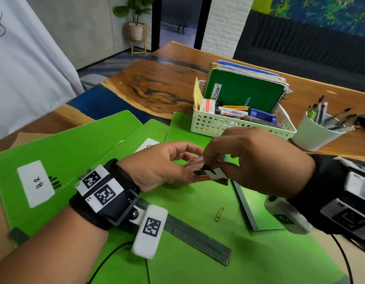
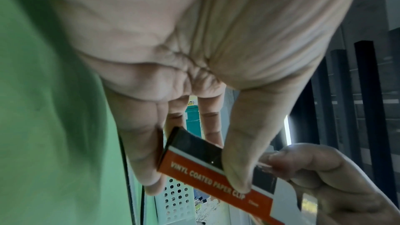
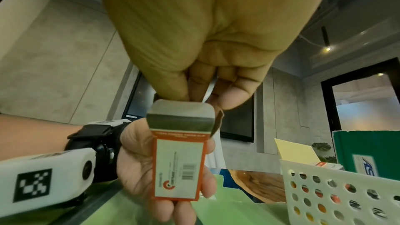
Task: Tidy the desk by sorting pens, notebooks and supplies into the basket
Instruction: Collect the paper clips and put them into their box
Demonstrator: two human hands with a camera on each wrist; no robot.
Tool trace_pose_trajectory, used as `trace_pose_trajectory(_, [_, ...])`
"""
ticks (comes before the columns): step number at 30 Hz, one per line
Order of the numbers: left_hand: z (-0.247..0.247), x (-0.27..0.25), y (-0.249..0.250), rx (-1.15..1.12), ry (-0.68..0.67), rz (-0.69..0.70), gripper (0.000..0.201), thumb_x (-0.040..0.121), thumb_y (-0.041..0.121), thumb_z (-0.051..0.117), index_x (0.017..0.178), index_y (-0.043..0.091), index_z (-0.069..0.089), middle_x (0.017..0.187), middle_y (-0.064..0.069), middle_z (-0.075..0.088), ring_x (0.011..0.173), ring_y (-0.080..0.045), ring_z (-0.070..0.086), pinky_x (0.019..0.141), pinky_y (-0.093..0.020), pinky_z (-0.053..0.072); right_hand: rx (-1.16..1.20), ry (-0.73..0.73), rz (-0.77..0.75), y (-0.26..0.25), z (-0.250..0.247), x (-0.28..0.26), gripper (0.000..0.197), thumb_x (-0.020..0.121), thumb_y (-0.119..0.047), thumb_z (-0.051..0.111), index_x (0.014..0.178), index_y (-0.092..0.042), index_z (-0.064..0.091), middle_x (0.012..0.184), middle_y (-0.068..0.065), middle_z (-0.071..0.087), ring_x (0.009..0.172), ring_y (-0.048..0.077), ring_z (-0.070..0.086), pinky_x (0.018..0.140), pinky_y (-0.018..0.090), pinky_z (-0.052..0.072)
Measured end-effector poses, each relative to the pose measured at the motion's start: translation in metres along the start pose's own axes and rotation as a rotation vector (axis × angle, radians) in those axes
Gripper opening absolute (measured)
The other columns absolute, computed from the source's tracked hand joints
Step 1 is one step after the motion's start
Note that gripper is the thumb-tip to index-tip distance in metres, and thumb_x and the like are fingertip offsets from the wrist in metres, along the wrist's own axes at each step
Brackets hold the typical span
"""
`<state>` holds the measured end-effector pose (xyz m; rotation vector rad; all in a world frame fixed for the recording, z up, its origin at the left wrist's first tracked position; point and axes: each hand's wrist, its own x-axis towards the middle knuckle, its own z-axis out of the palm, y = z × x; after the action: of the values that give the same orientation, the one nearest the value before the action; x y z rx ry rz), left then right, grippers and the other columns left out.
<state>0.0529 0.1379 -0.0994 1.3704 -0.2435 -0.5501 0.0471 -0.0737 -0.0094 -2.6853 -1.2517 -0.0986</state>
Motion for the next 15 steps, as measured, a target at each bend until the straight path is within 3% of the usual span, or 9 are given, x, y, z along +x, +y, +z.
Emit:
trace_pose_trajectory(3, [-0.002,0.0,0.0,-0.077,-0.001,0.01,0.057,0.069,-0.012,0.071,0.122,0.007,0.062,0.118,-0.017,0.06,0.092,-0.025,0.068,0.085,-0.041,0.058,0.005,0.184,-0.065,0.002,-0.003,-0.002,0.024,0.092,-0.039,0.054,0.101,-0.028,0.073,0.087,-0.005,0.069,0.077,0.016,0.064,0.063,0.041,0.056])
trace_pose_trajectory(6, [-0.008,-0.001,0.002,-0.246,-0.06,0.008,0.059,0.075,-0.012,0.069,0.13,0.005,0.055,0.134,-0.032,0.052,0.114,-0.045,0.061,0.09,-0.043,0.056,0.067,0.409,-0.046,0.005,-0.006,-0.008,0.011,0.091,-0.027,0.067,0.095,-0.017,0.071,0.087,-0.006,0.068,0.076,0.011,0.062,0.066,0.033,0.055])
trace_pose_trajectory(8, [-0.014,-0.003,0.006,-0.404,-0.067,0.032,0.066,0.074,-0.009,0.067,0.135,0.007,0.049,0.141,-0.034,0.045,0.126,-0.05,0.051,0.096,-0.047,0.05,0.146,0.459,0.02,0.01,-0.003,-0.015,0.01,0.09,-0.027,0.069,0.089,-0.017,0.068,0.08,-0.008,0.065,0.071,0.007,0.059,0.062,0.029,0.051])
trace_pose_trajectory(9, [-0.017,-0.004,0.007,-0.44,-0.057,0.054,0.065,0.075,-0.01,0.064,0.136,0.008,0.048,0.14,-0.033,0.044,0.127,-0.051,0.05,0.097,-0.049,0.048,0.182,0.417,0.059,0.013,0.001,-0.019,0.012,0.09,-0.03,0.067,0.087,-0.019,0.067,0.077,-0.01,0.064,0.068,0.007,0.059,0.06,0.029,0.05])
trace_pose_trajectory(11, [-0.02,-0.004,0.008,-0.409,-0.005,0.078,0.064,0.077,-0.012,0.06,0.136,0.01,0.047,0.138,-0.031,0.045,0.126,-0.049,0.052,0.098,-0.051,0.047,0.242,0.182,0.125,0.02,0.015,-0.027,0.012,0.088,-0.037,0.066,0.087,-0.025,0.069,0.077,-0.013,0.066,0.068,0.006,0.063,0.06,0.027,0.051])
trace_pose_trajectory(13, [-0.017,-0.005,0.008,-0.357,0.033,0.063,0.066,0.076,-0.013,0.058,0.137,0.008,0.045,0.14,-0.034,0.043,0.124,-0.048,0.054,0.098,-0.051,0.048,0.187,-0.165,0.105,0.021,0.036,-0.037,0.013,0.087,-0.039,0.07,0.099,-0.035,0.071,0.093,-0.019,0.065,0.079,0.001,0.064,0.068,0.022,0.052])
trace_pose_trajectory(15, [-0.013,-0.007,0.008,-0.307,0.04,0.038,0.068,0.077,-0.014,0.058,0.139,0.006,0.043,0.143,-0.037,0.039,0.123,-0.048,0.055,0.098,-0.05,0.048,0.12,-0.378,0.028,0.014,0.057,-0.044,0.022,0.089,-0.036,0.07,0.11,-0.039,0.068,0.106,-0.021,0.058,0.087,0.002,0.062,0.075,0.022,0.052])
